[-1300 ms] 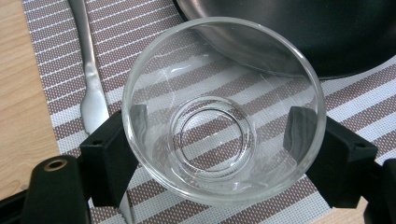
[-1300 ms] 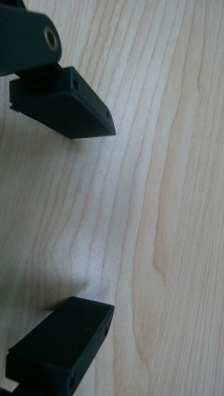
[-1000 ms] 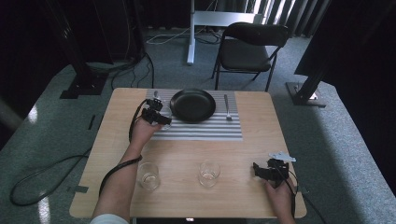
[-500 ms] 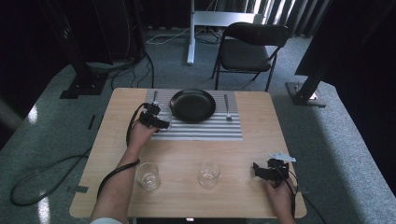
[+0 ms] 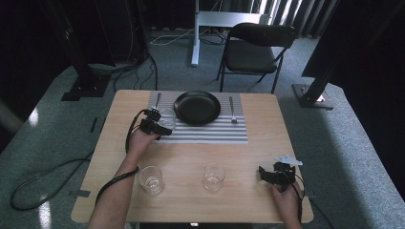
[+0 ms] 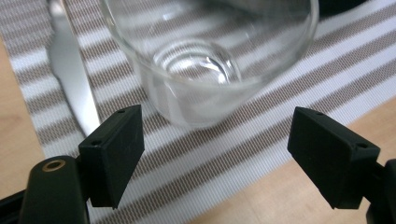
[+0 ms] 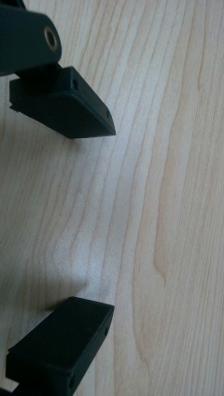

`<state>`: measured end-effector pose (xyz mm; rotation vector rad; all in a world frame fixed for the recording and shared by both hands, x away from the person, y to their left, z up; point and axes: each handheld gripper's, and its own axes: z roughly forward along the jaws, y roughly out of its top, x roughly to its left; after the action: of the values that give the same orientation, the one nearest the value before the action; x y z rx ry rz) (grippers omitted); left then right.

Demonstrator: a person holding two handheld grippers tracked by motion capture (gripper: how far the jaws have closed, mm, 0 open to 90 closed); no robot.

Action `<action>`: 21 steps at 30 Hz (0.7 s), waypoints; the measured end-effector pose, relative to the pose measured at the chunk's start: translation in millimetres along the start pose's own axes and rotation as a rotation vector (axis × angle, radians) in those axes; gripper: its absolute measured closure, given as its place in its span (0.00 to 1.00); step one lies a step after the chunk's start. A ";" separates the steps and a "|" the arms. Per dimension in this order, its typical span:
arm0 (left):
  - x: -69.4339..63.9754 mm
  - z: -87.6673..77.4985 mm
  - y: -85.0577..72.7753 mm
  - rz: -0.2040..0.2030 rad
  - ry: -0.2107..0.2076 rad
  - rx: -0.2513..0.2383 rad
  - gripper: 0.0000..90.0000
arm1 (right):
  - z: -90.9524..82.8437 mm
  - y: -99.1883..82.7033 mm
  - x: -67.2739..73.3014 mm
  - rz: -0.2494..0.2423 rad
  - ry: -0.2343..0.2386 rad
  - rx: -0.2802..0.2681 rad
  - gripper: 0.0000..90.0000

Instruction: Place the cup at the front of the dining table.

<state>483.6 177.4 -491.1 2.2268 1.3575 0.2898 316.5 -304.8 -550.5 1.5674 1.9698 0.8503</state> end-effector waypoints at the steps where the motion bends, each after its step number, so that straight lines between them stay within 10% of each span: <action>1: 0.0 0.0 0.0 0.000 0.000 0.000 0.20 | 0.0 0.0 0.0 0.000 0.000 0.000 0.13; 21: 6.8 -17.1 -41.8 -0.008 0.038 -0.052 0.13 | 0.0 0.0 0.0 0.000 0.000 0.000 0.13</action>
<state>447.4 204.2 -499.2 2.1834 1.3627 0.3623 316.5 -304.7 -550.5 1.5679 1.9696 0.8505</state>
